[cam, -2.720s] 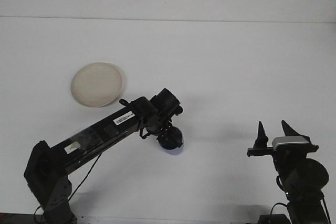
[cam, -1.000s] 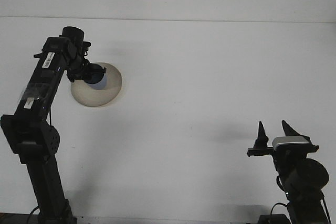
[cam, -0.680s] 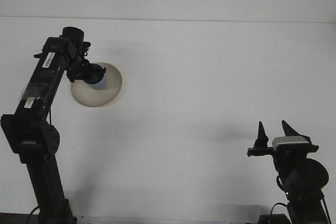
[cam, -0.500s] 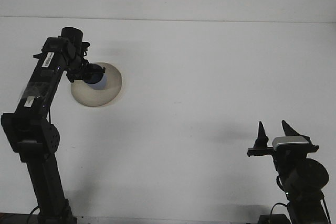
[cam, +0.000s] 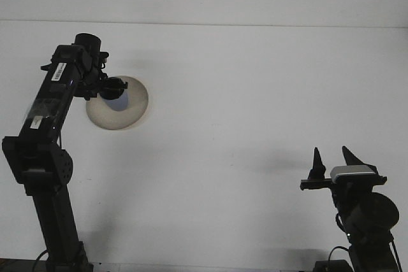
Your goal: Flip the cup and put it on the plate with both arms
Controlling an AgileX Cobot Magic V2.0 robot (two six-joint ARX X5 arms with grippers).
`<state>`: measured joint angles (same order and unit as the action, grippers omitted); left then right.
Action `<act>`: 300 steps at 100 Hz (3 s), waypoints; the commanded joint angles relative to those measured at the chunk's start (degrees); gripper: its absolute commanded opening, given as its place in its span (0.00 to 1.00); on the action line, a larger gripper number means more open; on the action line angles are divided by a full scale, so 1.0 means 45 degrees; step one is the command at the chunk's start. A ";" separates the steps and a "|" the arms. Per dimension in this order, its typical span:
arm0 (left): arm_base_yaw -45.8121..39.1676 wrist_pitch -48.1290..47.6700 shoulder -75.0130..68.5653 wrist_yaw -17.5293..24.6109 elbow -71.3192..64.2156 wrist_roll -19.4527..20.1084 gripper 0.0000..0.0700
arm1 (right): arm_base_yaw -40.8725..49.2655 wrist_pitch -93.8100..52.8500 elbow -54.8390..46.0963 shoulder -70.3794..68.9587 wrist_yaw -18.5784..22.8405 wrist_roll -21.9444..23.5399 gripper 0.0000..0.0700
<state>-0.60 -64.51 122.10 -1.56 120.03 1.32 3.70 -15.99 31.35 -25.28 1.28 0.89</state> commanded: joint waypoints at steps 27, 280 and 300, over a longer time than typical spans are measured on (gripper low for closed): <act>-0.0068 -0.1093 -0.0593 0.0019 0.2268 -0.0500 0.56 | 0.0015 0.0126 0.0029 -0.0063 -0.0053 0.0039 0.64; 0.1447 0.9690 -2.3163 0.0019 -1.8841 -0.1316 0.02 | 0.0015 0.0131 0.0029 -0.0058 -0.0044 0.0044 0.00; 0.1452 0.9690 -2.3163 0.0019 -1.8841 -0.1316 0.01 | 0.0015 0.0131 0.0029 -0.0058 -0.0039 0.0044 0.00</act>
<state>5.82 -21.43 17.93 -1.54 34.59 -4.21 3.70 -15.99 31.35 -25.26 1.28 0.89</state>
